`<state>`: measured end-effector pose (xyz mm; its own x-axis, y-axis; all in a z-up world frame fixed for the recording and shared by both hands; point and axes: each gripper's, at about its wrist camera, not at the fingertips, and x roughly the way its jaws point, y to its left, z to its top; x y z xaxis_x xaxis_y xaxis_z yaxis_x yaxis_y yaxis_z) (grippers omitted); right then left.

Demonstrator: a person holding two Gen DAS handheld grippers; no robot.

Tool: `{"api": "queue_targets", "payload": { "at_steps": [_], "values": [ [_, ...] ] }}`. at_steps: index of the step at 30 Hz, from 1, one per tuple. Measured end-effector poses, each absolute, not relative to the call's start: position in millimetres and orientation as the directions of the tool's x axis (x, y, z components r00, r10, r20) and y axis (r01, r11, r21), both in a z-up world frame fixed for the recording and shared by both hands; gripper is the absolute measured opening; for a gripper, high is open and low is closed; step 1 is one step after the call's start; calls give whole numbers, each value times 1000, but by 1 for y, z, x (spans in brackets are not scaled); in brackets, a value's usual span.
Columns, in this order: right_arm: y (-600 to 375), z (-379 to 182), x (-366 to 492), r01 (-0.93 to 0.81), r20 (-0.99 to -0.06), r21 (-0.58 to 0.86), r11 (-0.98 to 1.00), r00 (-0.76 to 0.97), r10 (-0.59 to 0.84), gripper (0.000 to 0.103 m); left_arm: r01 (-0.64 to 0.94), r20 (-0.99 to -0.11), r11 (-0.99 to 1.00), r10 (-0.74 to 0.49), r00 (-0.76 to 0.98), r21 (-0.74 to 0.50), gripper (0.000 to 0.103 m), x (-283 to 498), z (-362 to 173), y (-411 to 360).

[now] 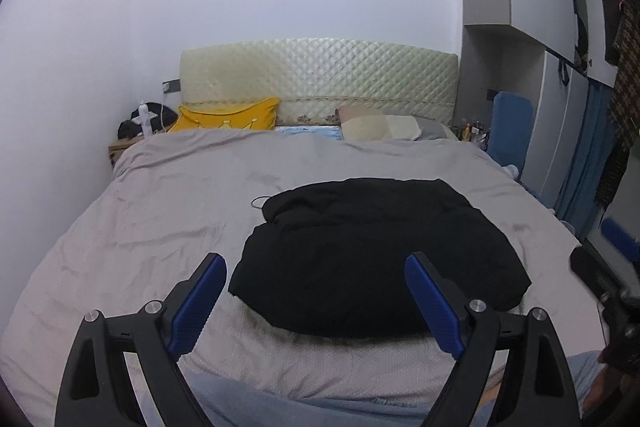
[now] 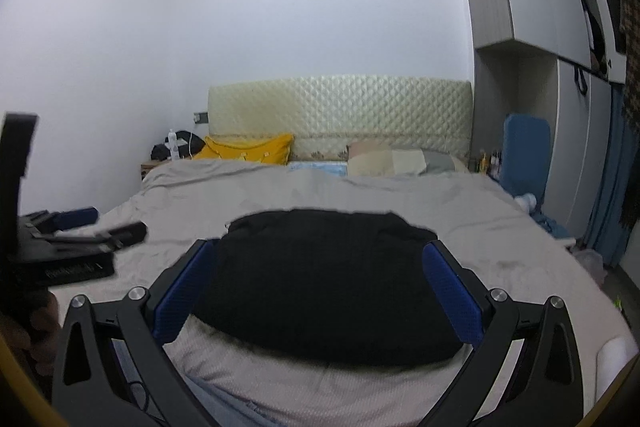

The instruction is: Fold large clothes

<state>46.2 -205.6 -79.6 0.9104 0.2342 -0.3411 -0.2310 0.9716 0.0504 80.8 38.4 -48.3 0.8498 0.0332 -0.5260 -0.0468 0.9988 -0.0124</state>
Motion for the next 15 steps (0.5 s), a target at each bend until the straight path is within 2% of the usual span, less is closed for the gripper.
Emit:
{"api": "queue_targets", "payload": {
  "at_steps": [7,15],
  "values": [
    [-208,-109,60,-234,-434,72,970,868,242,103,-44,-557,999,28,830,-15,91,87,-64,37],
    [-211,-118,65,-218,-456,85,972,859,233,103,2,-562,1000,9,827,19,91,87,-74,18]
  ]
}}
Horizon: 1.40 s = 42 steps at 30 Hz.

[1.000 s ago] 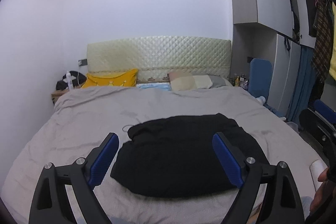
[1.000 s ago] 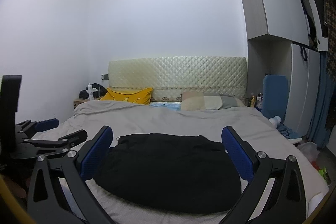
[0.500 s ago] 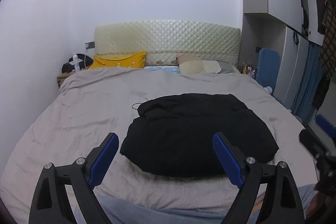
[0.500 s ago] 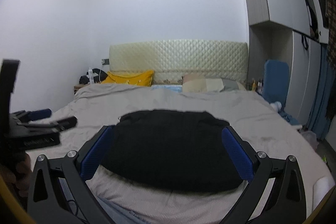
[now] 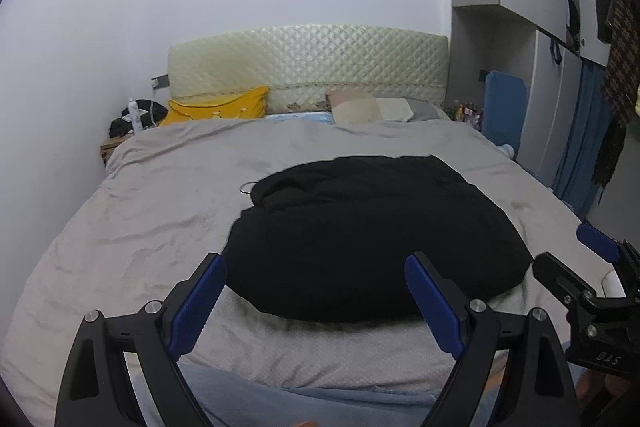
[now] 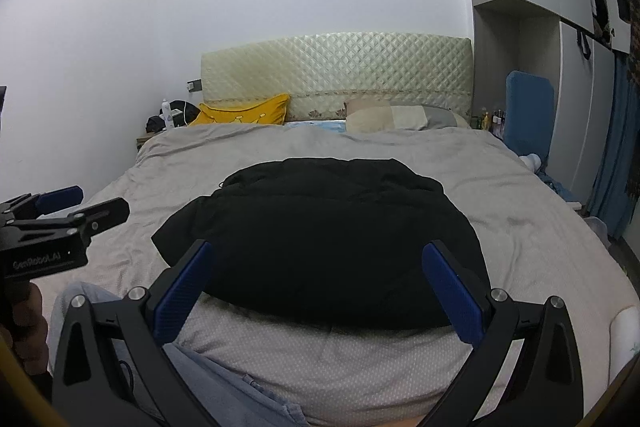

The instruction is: Fold large clothes

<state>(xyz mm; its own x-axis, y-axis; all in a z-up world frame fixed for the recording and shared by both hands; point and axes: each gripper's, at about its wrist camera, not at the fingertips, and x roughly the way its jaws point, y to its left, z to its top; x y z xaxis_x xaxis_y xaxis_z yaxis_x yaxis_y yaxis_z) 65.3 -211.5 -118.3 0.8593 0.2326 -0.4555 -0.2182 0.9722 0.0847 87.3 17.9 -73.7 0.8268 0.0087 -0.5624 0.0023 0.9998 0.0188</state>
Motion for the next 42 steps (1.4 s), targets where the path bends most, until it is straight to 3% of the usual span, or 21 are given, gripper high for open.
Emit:
{"api": "queue_targets", "payload": {
  "at_steps": [12,42],
  "values": [
    [-221,-127,64,-166,-476,91,982,859,190,103,8,-610,1000,8,792,23,91,100,-90,11],
    [-220,-123,53,-137,-453,85,987,877,161,103,23,-611,1000,-23,791,-8,91,99,-91,11]
  ]
}}
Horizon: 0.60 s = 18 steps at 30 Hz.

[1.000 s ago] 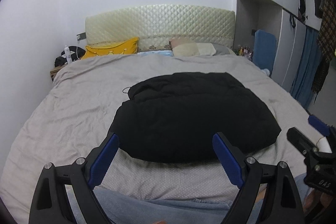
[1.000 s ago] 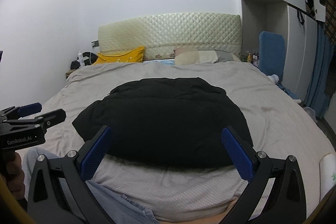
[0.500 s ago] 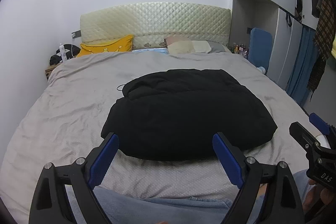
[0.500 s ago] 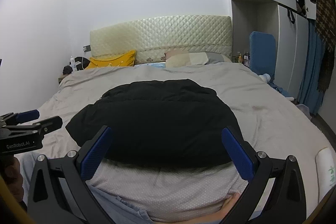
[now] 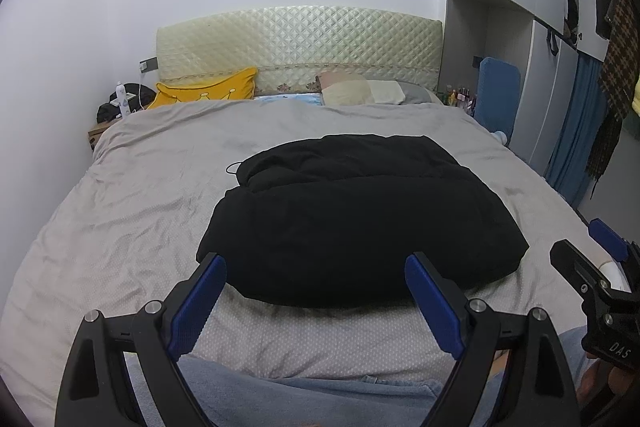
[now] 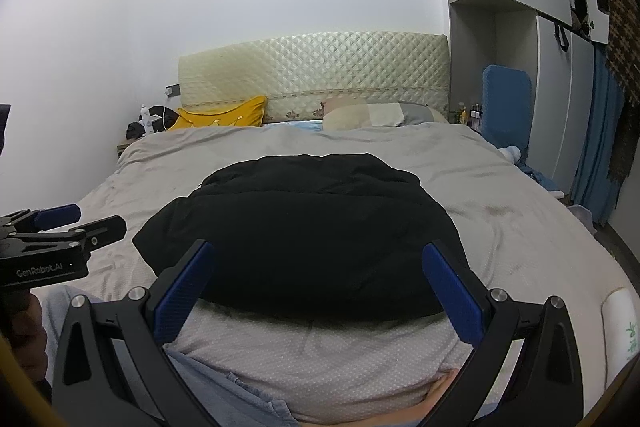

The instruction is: Fold large clothes

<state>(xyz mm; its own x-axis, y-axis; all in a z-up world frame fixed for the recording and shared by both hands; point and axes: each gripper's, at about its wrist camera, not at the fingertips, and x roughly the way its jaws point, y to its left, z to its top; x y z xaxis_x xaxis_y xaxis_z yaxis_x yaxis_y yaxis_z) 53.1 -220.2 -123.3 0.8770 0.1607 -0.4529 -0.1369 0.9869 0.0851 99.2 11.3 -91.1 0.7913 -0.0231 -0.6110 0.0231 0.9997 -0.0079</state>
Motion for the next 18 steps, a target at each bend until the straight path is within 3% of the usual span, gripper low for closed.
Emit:
{"api": "queue_targets", "payload": {
  "at_steps": [18],
  "values": [
    [-220,-124,53,-122,-450,90,988,881,150,103,30,-612,999,-34,790,-17,91,96,-89,12]
  ]
}}
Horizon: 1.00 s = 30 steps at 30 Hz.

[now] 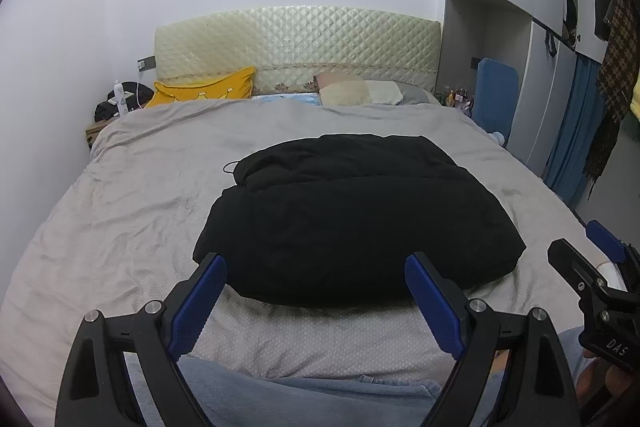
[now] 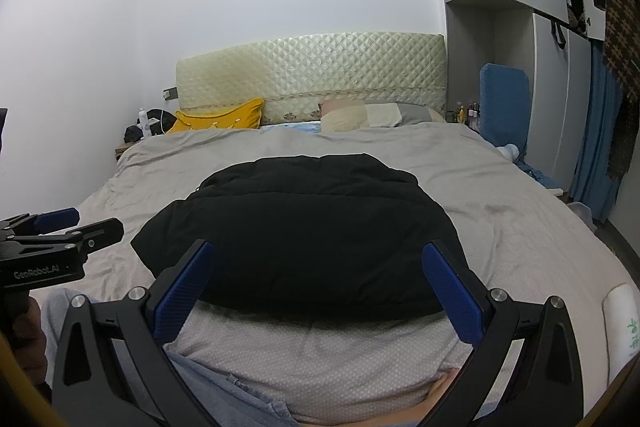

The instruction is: Fold large clothes

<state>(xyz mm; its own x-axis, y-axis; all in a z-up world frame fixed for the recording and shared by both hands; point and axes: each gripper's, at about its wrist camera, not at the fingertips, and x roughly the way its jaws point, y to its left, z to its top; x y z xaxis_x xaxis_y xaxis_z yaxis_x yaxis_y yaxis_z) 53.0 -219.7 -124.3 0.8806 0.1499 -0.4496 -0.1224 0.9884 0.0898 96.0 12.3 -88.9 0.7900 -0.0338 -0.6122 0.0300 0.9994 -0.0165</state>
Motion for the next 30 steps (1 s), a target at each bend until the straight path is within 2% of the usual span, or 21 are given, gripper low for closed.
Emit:
{"api": "queue_targets", "payload": {
  "at_steps": [30],
  "values": [
    [-222,-127,55,-128,-464,100,987,871,160,103,14,-612,999,-29,790,-28,91,100,-91,16]
  ]
}}
